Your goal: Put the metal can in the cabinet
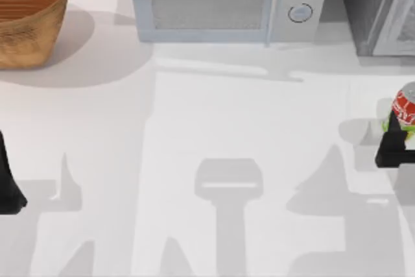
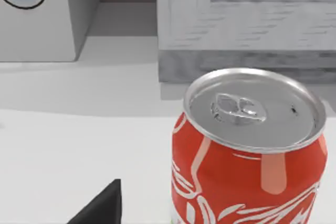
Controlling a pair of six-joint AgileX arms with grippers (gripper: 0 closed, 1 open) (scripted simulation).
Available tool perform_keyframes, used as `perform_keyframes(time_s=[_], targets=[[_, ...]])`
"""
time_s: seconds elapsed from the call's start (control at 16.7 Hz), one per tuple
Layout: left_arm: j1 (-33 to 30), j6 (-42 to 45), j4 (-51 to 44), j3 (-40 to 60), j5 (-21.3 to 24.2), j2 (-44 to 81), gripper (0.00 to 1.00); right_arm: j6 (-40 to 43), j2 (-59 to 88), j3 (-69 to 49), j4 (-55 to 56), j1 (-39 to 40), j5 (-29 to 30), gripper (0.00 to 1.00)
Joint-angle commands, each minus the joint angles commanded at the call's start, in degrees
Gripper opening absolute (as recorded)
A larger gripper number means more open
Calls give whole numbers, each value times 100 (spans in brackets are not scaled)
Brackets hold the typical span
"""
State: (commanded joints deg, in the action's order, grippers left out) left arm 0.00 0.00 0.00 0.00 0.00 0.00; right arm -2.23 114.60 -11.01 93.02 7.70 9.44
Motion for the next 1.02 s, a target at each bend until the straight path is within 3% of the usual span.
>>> perform_keyframes(time_s=[0.36, 1.02], targets=[[0, 0, 0, 0, 0, 0, 100, -28, 1047, -106, 858, 81, 75, 100], [0, 0, 0, 0, 0, 0, 100, -22, 1231, -418, 745, 43, 39, 100]])
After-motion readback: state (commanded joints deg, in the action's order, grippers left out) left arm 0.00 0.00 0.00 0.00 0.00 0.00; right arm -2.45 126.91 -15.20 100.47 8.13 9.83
